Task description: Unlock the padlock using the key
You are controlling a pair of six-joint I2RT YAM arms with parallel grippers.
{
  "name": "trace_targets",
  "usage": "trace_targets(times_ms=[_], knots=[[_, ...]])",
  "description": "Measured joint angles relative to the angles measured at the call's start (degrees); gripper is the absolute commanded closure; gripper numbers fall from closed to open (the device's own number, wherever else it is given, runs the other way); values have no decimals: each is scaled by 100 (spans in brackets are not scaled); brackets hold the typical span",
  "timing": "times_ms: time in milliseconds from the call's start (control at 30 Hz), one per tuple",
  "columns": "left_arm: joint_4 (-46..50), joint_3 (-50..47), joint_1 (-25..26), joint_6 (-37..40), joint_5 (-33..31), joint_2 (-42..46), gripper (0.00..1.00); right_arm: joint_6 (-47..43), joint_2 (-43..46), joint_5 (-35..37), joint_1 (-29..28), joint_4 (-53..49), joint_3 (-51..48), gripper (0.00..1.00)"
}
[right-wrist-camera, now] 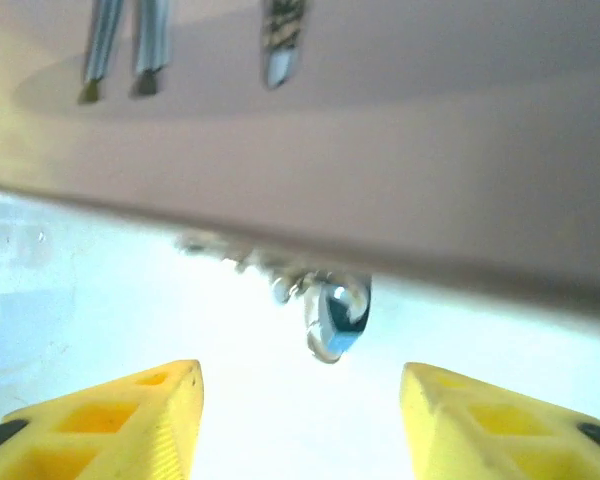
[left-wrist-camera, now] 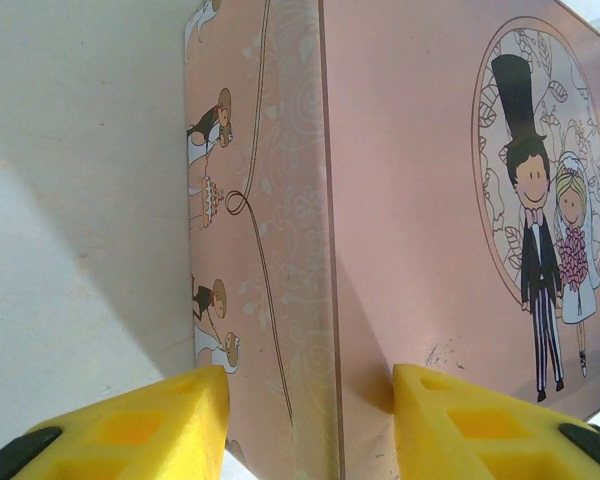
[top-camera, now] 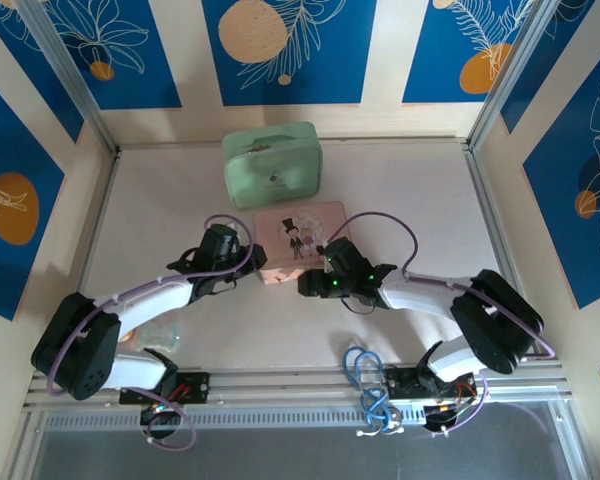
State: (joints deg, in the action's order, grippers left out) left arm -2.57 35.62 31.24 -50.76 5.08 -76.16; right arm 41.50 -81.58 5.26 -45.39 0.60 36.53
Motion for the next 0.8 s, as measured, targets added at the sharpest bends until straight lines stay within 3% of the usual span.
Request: trace_targets(times_ms=[67,167,233,333,367,500,600,700,800], knots=[[-15,-9,0,-2,2,0,54,83,203,518,-284,-507,142,41],[-26,-13,0,-26,4,4,54,404,249,1510,-782,-1370,562,54],[-22,-13,0,-28,4,7,54,750,146,2079,-1084,-1753,791,70],[-2,-11,0,-26,2,15,54,1231,-188,2509,-1281,-2002,966,84],[2,-9,0,-26,2,22,54,1381,-308,2599,-1283,-1998,966,83],[85,33,0,-22,0,26,54,1738,-706,2769,-1272,-1794,962,59],[111,44,0,-22,0,26,54,1749,-916,2776,-1335,-1565,966,49],[122,44,0,-24,0,26,54,1716,-1023,2774,-1388,-1340,964,46],[122,44,0,-24,0,26,54,1705,-1185,2776,-1390,-1279,1029,51]])
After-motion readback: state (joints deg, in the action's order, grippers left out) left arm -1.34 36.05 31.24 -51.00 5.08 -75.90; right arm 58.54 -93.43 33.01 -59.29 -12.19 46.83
